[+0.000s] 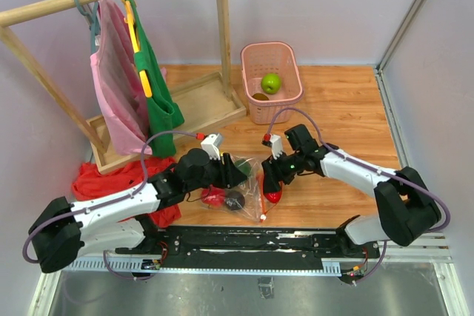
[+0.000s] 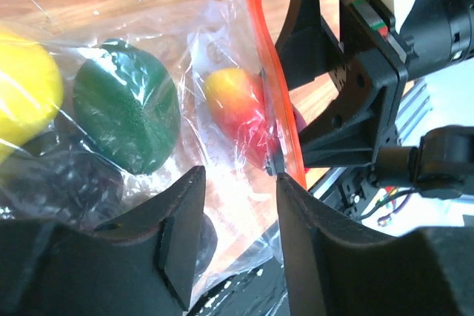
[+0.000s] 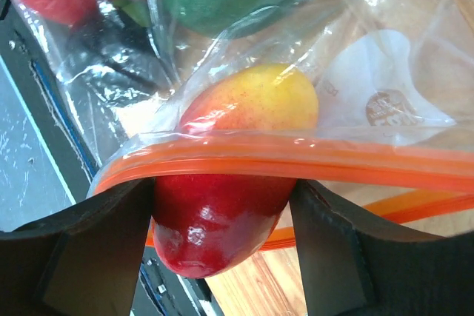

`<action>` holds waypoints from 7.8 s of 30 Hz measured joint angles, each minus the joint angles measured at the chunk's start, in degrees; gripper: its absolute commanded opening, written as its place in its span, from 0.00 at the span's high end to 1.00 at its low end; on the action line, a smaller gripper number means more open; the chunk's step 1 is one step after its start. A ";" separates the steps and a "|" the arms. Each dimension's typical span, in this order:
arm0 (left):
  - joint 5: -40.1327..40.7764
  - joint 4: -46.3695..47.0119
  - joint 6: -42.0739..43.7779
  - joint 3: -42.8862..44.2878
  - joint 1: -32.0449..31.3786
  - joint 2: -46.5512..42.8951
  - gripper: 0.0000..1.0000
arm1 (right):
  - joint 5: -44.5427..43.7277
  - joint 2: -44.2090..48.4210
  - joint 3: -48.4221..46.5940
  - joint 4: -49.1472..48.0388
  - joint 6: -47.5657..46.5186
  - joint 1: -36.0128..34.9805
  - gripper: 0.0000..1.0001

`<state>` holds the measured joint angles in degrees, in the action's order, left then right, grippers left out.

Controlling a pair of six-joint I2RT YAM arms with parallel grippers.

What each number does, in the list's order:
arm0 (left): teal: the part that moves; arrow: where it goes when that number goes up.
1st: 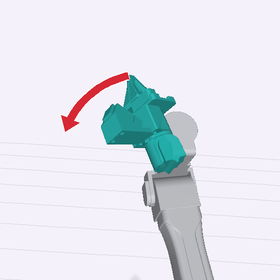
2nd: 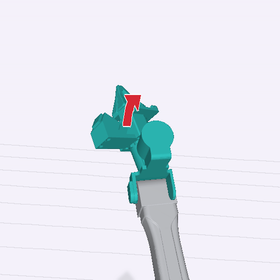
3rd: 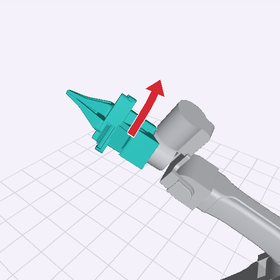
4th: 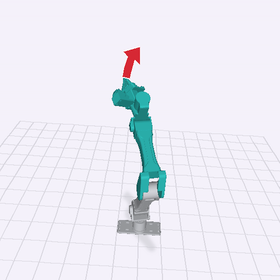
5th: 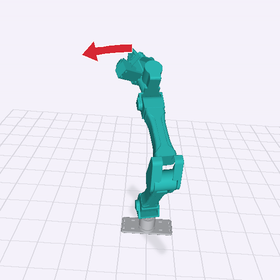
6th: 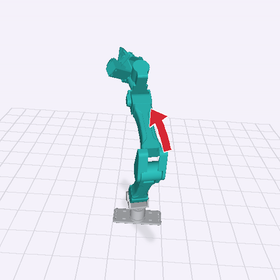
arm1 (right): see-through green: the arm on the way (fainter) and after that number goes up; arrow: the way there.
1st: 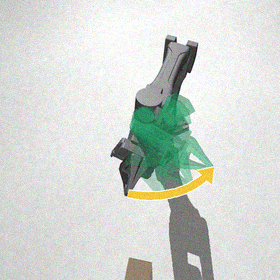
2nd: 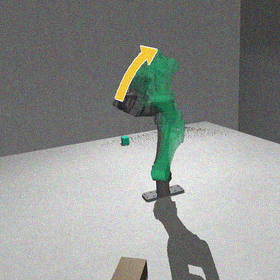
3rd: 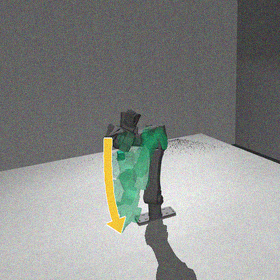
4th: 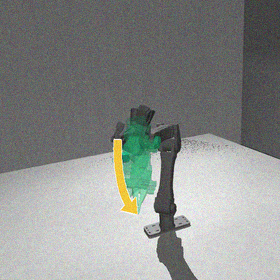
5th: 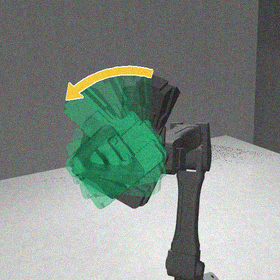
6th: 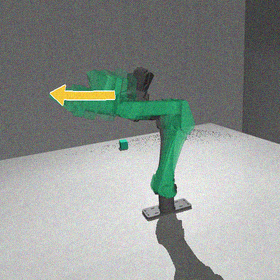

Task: Open the zip-top bag and remove the fake food
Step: Pick up the fake fruit from the zipper food storage bag, then place the fake fruit in the bin, then pick up the fake fruit from the zipper food storage bag.

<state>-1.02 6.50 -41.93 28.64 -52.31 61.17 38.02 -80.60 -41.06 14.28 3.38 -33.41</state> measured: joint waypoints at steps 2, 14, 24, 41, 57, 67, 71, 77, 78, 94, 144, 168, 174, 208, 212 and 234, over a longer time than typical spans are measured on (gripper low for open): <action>1.57 -0.37 -0.33 -0.66 0.00 -2.51 0.43 | 1.29 1.01 -0.28 1.42 -2.32 0.72 0.79; 7.48 2.91 -3.08 -3.06 0.00 -9.49 0.03 | 9.53 3.74 -1.27 7.15 -10.80 6.27 0.81; 11.65 5.86 -5.75 -6.12 0.00 -16.74 0.03 | 14.45 3.93 -3.76 14.60 -16.13 8.70 0.83; 13.31 5.38 -6.84 -7.23 0.00 -18.60 0.03 | 15.65 -0.42 -15.26 33.05 -29.00 15.82 0.85; 15.80 -1.84 -4.57 -3.85 0.00 -18.58 0.03 | 10.73 -0.98 -32.33 41.16 -39.65 22.16 0.84; 17.16 -5.40 -3.41 -3.28 0.00 -18.60 0.03 | 10.01 -8.94 -52.87 36.63 -37.42 23.74 0.83; 18.16 -6.91 -3.45 -3.26 0.00 -19.19 0.04 | 9.97 -12.98 -59.98 34.47 -35.08 23.74 0.83; 18.80 -7.23 -3.76 -3.26 0.00 -20.52 0.04 | 9.97 -14.34 -62.55 28.17 -31.17 23.74 0.84; 18.80 -7.26 -3.85 -3.26 0.00 -20.52 0.04 | 9.94 -14.34 -62.55 26.84 -30.45 23.74 0.84; 18.84 -8.04 -4.61 -3.26 0.00 -20.41 0.04 | 3.93 -21.40 -66.29 10.73 -21.77 23.74 0.84; 20.41 -9.66 -9.31 -4.35 0.00 -28.65 0.03 | 12.79 -6.75 -44.41 -10.16 -1.36 31.21 0.02; 20.59 -14.14 -7.63 -2.91 0.00 -22.71 0.08 | 25.09 14.88 -17.73 -2.40 2.03 36.04 0.02; 20.87 -15.28 -8.72 -2.91 0.15 -20.28 0.14 | 25.88 19.47 -9.46 -0.20 2.36 36.06 0.01; 8.15 -9.66 -8.41 -1.53 11.76 -6.58 0.24 | 18.21 16.74 13.16 -11.54 25.27 23.91 0.79; 7.19 -8.55 -7.89 -1.31 12.13 -4.98 0.25 | 17.49 12.83 13.14 -12.83 26.49 22.10 0.83; 2.36 -4.17 -4.68 0.50 12.83 6.82 0.40 | 15.17 -8.00 1.51 -10.82 27.85 10.71 0.84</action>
<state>1.34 2.33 -46.61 29.15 -39.48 67.99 53.19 -88.60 -39.55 3.46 31.22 -22.70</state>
